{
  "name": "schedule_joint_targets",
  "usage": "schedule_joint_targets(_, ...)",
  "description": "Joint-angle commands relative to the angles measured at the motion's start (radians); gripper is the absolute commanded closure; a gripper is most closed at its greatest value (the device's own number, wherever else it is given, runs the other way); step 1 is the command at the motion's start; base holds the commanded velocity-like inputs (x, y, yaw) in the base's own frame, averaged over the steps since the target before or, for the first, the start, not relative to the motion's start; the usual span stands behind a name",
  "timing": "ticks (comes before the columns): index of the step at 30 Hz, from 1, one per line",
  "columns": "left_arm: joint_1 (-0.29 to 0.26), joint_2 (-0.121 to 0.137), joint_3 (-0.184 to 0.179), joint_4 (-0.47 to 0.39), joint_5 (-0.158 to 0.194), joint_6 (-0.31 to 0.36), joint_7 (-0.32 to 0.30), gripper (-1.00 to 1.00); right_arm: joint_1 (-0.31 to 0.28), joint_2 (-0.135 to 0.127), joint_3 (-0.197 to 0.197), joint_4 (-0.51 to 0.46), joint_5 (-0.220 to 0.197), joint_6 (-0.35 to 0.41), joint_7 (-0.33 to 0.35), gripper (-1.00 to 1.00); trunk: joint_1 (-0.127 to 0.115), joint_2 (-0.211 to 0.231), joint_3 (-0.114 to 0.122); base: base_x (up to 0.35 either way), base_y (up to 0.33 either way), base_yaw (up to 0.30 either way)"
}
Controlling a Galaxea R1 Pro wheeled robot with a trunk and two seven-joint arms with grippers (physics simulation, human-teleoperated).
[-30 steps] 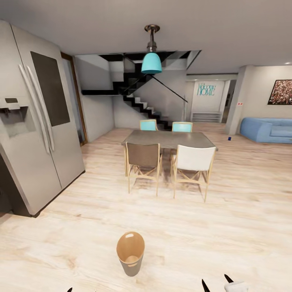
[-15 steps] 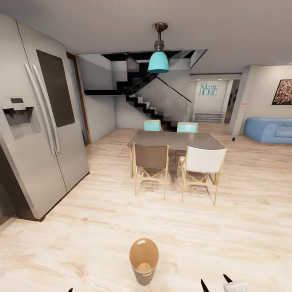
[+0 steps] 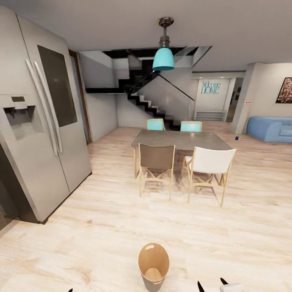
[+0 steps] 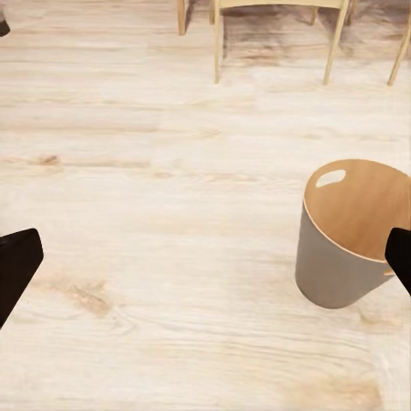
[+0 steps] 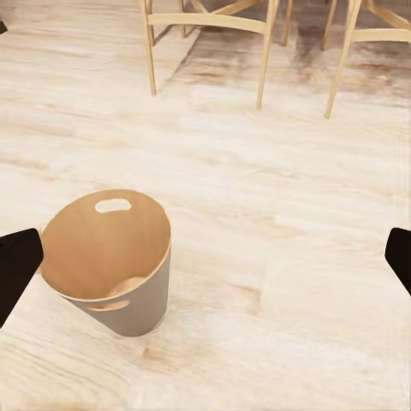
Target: Put the three can of soda from the living room inside the tash can in the kitchen.
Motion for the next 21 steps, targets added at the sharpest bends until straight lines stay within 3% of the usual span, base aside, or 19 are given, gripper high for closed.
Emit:
schedule_joint_targets(1, 0.000, 0.000, 0.000, 0.000, 0.000, 0.000, 0.000, -1.00, 0.000, 0.000, 0.000, 0.000, 0.000, 0.002, 0.000, -1.00, 0.000, 0.000, -0.001, 0.156, 0.167, 0.000)
schedule_joint_targets(16, 0.000, 0.000, 0.000, 0.000, 0.000, -0.001, 0.000, -1.00, -0.009, 0.002, -0.001, 0.001, -0.001, 0.011, -0.001, -1.00, 0.000, 0.000, -0.022, 0.165, 0.206, 0.000)
schedule_joint_targets(21, 0.000, 0.001, 0.000, 0.000, 0.000, -0.006, 0.000, -1.00, -0.009, 0.002, -0.002, 0.000, -0.003, 0.011, -0.001, -1.00, 0.000, 0.000, -0.029, 0.074, 0.090, 0.000)
